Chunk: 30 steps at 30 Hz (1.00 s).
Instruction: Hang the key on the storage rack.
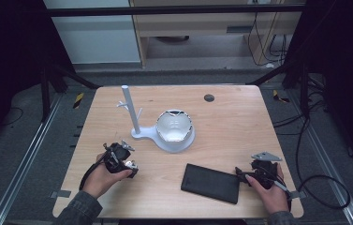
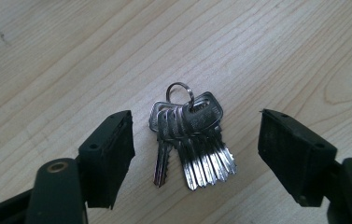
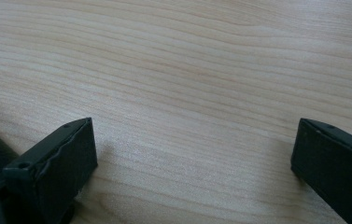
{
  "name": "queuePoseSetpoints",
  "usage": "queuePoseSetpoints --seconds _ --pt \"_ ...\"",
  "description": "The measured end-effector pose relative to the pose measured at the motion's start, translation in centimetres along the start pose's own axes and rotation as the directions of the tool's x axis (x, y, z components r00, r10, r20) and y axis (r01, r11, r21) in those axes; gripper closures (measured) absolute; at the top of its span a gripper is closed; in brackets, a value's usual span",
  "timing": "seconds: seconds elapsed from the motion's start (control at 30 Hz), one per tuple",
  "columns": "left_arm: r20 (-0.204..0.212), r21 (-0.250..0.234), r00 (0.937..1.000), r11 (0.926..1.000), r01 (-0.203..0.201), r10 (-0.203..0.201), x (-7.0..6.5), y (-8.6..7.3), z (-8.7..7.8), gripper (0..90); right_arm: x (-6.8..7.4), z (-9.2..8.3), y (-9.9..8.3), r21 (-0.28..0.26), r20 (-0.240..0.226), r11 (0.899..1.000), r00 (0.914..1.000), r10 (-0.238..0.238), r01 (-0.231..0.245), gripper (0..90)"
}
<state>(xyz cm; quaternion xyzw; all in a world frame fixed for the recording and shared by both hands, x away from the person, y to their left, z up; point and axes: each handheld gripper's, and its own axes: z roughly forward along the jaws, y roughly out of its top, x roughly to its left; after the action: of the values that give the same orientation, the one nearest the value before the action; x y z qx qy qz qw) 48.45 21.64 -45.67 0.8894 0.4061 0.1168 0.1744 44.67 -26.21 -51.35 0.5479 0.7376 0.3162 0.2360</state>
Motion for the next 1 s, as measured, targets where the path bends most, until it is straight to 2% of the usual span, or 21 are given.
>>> queuePoseSetpoints --seconds 0.4,0.63,1.0 --pt "0.01 0.011 0.9999 0.9999 0.008 -0.008 0.2 -0.4 0.4 33.5 0.0 0.0 0.0 0.001 0.0 1.0 1.0 0.0 0.0 0.5" --pt "0.025 0.019 0.9995 0.9997 -0.018 0.018 -0.6 -0.3 0.4 40.3 0.0 0.0 0.0 0.001 0.0 1.0 1.0 0.0 0.0 0.5" --pt "0.033 0.039 0.9994 0.9992 -0.005 0.004 -0.3 -0.4 1.0 43.7 0.0 0.0 0.0 0.001 0.0 1.0 1.0 0.001 -0.001 0.5"
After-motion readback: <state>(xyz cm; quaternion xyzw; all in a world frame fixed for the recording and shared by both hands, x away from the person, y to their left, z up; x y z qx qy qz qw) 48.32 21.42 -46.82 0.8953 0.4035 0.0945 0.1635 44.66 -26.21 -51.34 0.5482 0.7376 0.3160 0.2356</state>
